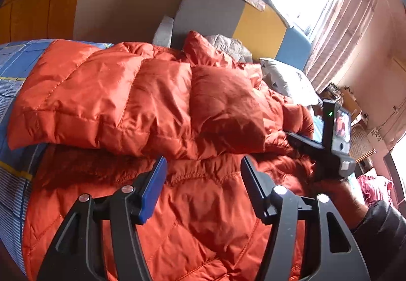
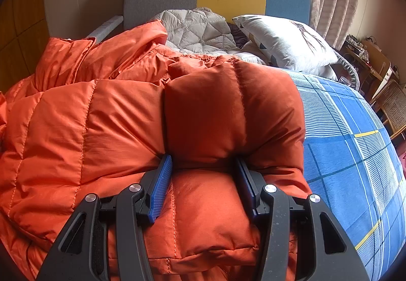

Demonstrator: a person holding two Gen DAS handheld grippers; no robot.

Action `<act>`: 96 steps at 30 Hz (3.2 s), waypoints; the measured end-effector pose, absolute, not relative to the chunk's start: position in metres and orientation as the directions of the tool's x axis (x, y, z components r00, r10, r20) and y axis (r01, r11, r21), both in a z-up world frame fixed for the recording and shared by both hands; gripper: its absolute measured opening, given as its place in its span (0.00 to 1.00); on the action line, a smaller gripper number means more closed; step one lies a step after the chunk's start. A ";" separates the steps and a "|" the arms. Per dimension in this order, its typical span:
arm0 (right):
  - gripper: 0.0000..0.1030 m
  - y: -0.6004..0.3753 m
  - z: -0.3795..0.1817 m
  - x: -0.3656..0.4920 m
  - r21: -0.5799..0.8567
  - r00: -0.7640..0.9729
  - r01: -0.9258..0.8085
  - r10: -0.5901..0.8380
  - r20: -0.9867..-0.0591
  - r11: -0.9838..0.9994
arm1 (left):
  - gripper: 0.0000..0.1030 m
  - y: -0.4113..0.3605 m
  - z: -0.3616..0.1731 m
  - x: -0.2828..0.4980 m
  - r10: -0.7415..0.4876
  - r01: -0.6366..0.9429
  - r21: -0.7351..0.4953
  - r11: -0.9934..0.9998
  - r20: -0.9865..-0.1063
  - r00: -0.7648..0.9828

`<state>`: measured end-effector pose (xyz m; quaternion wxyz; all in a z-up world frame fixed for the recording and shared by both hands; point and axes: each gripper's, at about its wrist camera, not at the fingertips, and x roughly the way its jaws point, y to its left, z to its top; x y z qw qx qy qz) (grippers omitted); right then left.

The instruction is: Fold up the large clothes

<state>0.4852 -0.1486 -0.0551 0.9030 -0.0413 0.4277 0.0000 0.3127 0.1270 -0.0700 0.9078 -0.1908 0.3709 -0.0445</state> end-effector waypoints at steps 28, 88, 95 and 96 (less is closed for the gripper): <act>0.45 -0.023 -0.007 0.439 0.498 0.356 -0.421 0.644 -0.677 0.758 | 0.61 0.162 -0.105 0.307 -0.047 -0.245 -0.286 0.926 -0.734 0.677; 0.55 -0.120 0.005 0.472 0.221 0.617 -0.160 0.272 -0.739 0.962 | 0.76 0.162 -0.069 0.414 0.036 -0.203 -0.152 0.967 -0.709 0.704; 0.63 -0.091 -0.029 0.478 0.116 0.619 -0.202 0.218 -0.755 0.973 | 0.76 0.180 -0.101 0.404 0.015 -0.243 -0.209 0.947 -0.728 0.686; 0.63 -0.089 -0.034 0.479 0.109 0.617 -0.202 0.213 -0.758 0.973 | 0.76 0.180 -0.103 0.405 0.016 -0.245 -0.209 0.947 -0.731 0.683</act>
